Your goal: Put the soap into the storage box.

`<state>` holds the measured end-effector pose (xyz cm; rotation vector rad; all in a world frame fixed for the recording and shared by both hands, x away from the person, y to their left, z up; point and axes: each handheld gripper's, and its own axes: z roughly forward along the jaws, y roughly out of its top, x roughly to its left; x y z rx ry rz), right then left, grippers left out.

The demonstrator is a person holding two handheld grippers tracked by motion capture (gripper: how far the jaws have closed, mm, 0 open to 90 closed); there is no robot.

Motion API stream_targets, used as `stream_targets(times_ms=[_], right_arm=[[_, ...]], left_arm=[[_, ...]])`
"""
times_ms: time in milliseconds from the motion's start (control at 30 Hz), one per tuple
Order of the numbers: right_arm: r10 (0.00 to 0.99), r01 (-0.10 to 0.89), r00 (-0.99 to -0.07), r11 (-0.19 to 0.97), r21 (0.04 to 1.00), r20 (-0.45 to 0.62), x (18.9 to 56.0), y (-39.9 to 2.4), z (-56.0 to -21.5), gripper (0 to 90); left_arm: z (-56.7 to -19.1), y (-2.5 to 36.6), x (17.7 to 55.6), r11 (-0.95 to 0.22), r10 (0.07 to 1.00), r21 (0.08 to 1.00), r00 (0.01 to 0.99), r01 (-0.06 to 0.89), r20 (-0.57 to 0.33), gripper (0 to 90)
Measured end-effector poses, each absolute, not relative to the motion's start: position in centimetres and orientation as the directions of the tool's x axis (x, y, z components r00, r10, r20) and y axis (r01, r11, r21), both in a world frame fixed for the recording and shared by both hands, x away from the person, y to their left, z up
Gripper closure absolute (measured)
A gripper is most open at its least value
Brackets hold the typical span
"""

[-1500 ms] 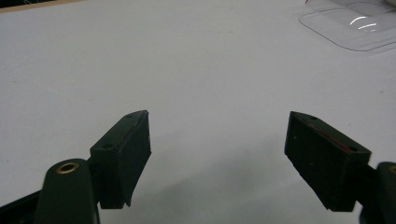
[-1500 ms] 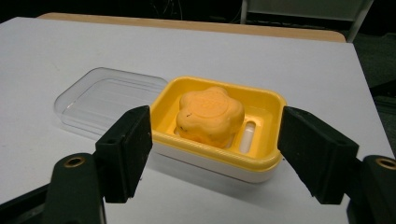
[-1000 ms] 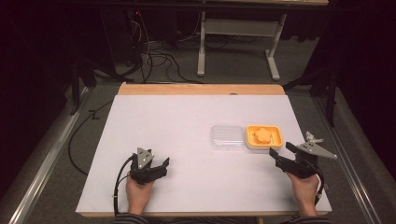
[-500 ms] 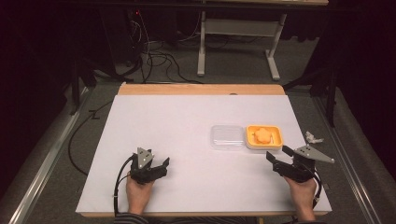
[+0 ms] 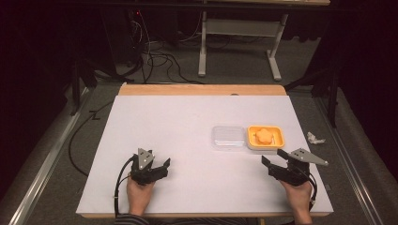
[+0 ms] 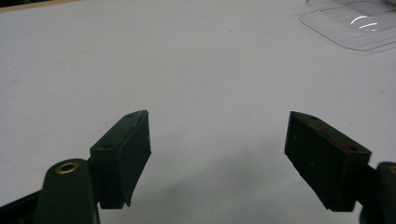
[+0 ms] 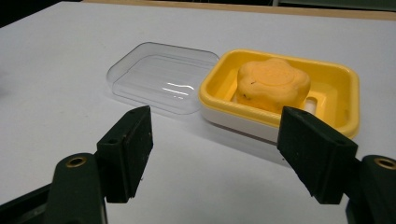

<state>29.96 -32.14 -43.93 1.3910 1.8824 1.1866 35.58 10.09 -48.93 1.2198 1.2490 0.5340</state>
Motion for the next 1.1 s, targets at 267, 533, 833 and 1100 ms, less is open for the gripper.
stream_targets(times_ms=[267,533,833,1100], right_arm=[[0.926,0.497,-0.365,0.109,0.861,0.094,30.2,-31.3,-44.6,27.5],[0.922,0.51,-0.377,0.125,0.851,0.09,30.5,-30.4,-45.1,28.1],[0.921,0.518,-0.382,0.146,0.843,0.075,30.8,-29.6,-45.9,28.2],[0.924,0.53,-0.38,0.18,0.829,0.043,31.4,-28.7,-46.6,30.2]], left_arm=[[-48.9,10.1,35.6,0.338,0.854,0.896,0.306,0.288,-0.421,23.1],[-48.9,10.1,35.6,0.337,0.856,0.896,0.303,0.288,-0.419,23.0],[-48.9,10.1,35.6,0.337,0.856,0.896,0.304,0.288,-0.419,22.9],[-48.9,10.1,35.6,0.338,0.855,0.896,0.305,0.286,-0.42,22.9]])
